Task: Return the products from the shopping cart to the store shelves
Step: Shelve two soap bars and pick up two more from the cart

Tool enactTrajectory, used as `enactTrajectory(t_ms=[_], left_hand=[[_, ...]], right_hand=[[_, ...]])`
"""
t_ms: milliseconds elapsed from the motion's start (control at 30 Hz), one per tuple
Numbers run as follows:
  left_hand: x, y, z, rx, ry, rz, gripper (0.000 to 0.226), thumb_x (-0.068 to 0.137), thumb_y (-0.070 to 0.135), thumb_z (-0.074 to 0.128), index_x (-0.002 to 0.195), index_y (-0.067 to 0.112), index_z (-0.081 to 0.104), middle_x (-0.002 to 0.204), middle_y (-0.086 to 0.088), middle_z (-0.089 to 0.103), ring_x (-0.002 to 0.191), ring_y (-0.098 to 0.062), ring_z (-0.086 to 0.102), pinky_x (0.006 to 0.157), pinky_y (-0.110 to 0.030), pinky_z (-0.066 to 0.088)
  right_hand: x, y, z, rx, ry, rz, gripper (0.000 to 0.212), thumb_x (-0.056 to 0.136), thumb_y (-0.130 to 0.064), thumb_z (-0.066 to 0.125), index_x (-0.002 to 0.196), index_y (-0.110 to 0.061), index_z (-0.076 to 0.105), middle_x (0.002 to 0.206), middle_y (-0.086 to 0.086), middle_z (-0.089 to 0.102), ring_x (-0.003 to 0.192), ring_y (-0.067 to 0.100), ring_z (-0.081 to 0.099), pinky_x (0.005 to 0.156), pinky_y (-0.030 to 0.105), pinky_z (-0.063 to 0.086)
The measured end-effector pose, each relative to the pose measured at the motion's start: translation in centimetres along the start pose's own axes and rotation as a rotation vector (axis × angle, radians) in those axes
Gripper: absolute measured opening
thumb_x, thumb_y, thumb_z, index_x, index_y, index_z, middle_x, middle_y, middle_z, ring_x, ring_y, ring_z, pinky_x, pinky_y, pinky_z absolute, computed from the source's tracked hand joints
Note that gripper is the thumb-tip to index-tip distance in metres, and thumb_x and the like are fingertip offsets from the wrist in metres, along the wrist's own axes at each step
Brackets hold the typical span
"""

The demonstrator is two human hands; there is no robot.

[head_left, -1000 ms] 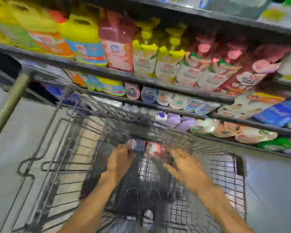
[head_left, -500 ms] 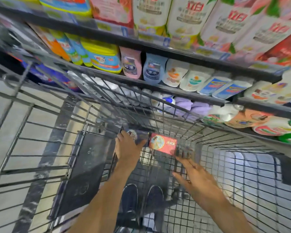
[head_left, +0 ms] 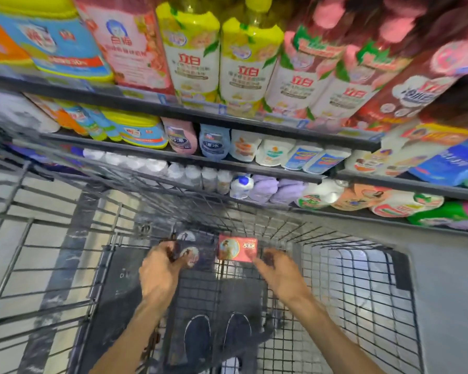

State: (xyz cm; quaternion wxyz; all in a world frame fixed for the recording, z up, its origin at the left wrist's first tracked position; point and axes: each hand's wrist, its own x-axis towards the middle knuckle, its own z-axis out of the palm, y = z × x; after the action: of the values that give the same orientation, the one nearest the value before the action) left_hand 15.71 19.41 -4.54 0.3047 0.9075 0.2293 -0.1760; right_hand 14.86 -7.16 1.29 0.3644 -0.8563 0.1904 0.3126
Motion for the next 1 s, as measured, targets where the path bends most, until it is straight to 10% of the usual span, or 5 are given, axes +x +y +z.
enactTrajectory(t_ms=[367,633,733,800,1000], left_hand=[[-1.7,-3.4,-1.1,-0.108,-0.070,-0.028,0.044,0.076,0.038,0.084,0.113,0.019,0.069,0.085,0.010,0.075,0.079,-0.008,0.072,0.076,-0.031,0.059],[-4.2,-1.1,-3.4,-0.262,-0.117,-0.003,0.046,0.076,0.021,0.085,0.118,0.017,0.069,0.087,0.012,0.073,0.070,0.013,0.063,0.067,-0.005,0.046],[-5.2,0.3,-5.0,-0.334,-0.125,0.055,0.034,0.073,0.024,0.086,0.097,0.037,0.066,0.076,0.022,0.073,0.074,0.009,0.069,0.074,-0.011,0.054],[-5.7,1.3,-5.8,-0.343,-0.162,0.111,0.027,0.075,0.028,0.086,0.089,0.043,0.069,0.084,0.018,0.076,0.083,-0.002,0.072,0.082,-0.025,0.058],[-9.5,9.3,-11.7,-0.404,-0.200,0.263,0.054,0.069,0.047,0.086,0.118,0.033,0.067,0.087,0.022,0.072,0.090,-0.002,0.069,0.077,-0.017,0.051]], right_hand=[[8.0,2.5,6.5,0.142,0.143,0.111,0.022,0.090,-0.035,0.070,0.087,-0.016,0.062,0.073,-0.004,0.063,0.061,0.011,0.059,0.047,0.015,0.035],[4.0,4.6,3.9,0.529,0.113,0.092,0.028,0.079,-0.011,0.081,0.103,-0.007,0.066,0.091,0.020,0.071,0.080,0.038,0.067,0.072,0.025,0.057],[0.4,4.8,1.1,0.604,0.127,0.068,0.033,0.073,-0.012,0.084,0.100,-0.016,0.066,0.085,-0.007,0.072,0.082,0.007,0.070,0.080,0.017,0.056],[-1.7,5.1,-0.5,0.645,0.128,0.056,0.033,0.075,0.004,0.078,0.106,0.004,0.064,0.095,0.007,0.067,0.084,0.004,0.068,0.077,0.011,0.054],[-12.3,2.5,-8.8,0.803,0.273,-0.047,0.047,0.078,0.010,0.074,0.118,-0.009,0.059,0.095,0.003,0.070,0.078,-0.002,0.070,0.068,0.008,0.052]])
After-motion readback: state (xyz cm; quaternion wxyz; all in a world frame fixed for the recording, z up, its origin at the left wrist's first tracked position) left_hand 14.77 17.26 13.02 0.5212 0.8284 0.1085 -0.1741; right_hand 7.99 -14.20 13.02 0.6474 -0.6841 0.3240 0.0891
